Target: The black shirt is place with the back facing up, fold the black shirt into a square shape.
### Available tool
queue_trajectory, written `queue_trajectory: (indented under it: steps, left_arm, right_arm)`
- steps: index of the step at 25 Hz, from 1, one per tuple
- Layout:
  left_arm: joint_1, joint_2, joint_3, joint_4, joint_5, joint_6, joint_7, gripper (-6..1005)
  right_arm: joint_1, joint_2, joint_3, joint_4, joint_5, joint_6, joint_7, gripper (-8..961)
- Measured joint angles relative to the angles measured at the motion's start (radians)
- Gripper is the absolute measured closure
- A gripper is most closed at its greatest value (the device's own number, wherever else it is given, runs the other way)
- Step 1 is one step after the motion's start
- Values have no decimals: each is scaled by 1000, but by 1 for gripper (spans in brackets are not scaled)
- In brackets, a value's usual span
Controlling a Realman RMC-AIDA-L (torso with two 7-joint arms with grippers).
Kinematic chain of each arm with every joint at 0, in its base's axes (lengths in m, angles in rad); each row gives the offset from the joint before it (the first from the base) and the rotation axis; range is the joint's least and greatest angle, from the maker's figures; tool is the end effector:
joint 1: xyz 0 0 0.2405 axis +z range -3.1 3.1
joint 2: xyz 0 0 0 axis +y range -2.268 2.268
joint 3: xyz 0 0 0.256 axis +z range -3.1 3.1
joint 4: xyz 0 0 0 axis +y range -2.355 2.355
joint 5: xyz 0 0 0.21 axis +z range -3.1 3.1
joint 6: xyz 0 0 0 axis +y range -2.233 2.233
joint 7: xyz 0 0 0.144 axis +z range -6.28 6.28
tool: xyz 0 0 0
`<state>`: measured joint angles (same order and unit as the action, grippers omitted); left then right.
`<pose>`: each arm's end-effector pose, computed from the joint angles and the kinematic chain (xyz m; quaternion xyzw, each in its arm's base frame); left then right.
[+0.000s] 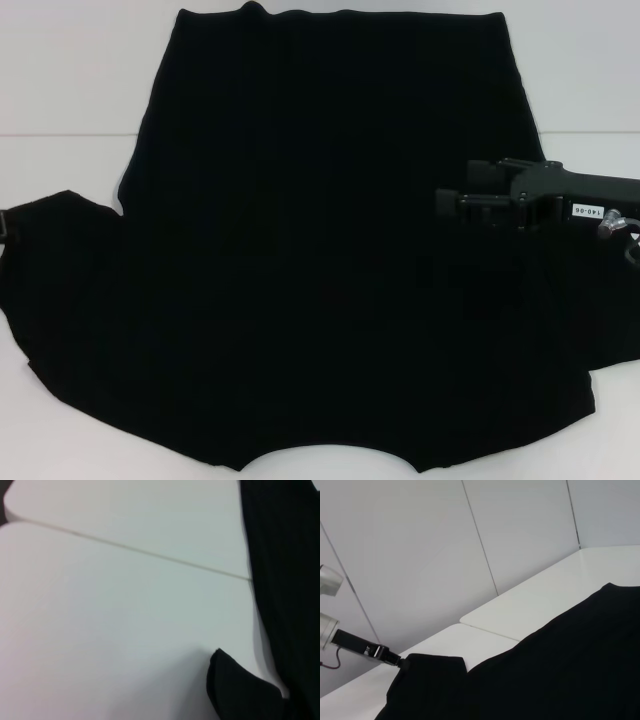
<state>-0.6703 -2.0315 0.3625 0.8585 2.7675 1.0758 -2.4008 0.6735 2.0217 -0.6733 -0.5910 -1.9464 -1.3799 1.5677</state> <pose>-0.3516 0.3944 0.1033 -0.6847 -0.6023 -0.0593 0.4062 0.2361 0.3911 0.0194 -0.9090 0.2758 0.2548 0.1807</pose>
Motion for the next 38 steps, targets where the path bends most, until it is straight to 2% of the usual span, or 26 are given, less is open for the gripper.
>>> queue_trajectory:
  steps: [8,16,20,23,27,30,32,34,38]
  left_arm:
    - [-13,1,7,-7,-15,-65,19,964]
    - [-10,1,7,-7,-56,-61,31,956]
    - [-6,1,3,0,-113,15,41,951]
    - [-3,0,-1,4,-222,132,97,948]
    - [-4,-22,7,-3,-349,246,171,944]
    - [-9,-56,8,-15,-416,280,208,941]
    - [-11,-70,12,-41,-449,282,222,939]
    - [-12,-76,32,-91,-480,281,245,936]
    - [-12,-75,69,-120,-497,261,265,932]
  right_arm:
    - [0,3,0,0,1,-1,0,36]
    - [-2,3,0,0,4,-7,0,36]
    - [-4,3,0,1,5,-8,0,36]
    - [-6,3,0,2,6,-9,0,36]
    - [-9,3,0,2,6,-8,0,37]
    - [-11,3,0,-1,6,-9,0,38]
    - [-12,3,0,-1,6,-8,-1,38]
    - [-13,3,0,-1,6,-8,-3,39]
    - [-13,3,0,-3,6,-8,-3,40]
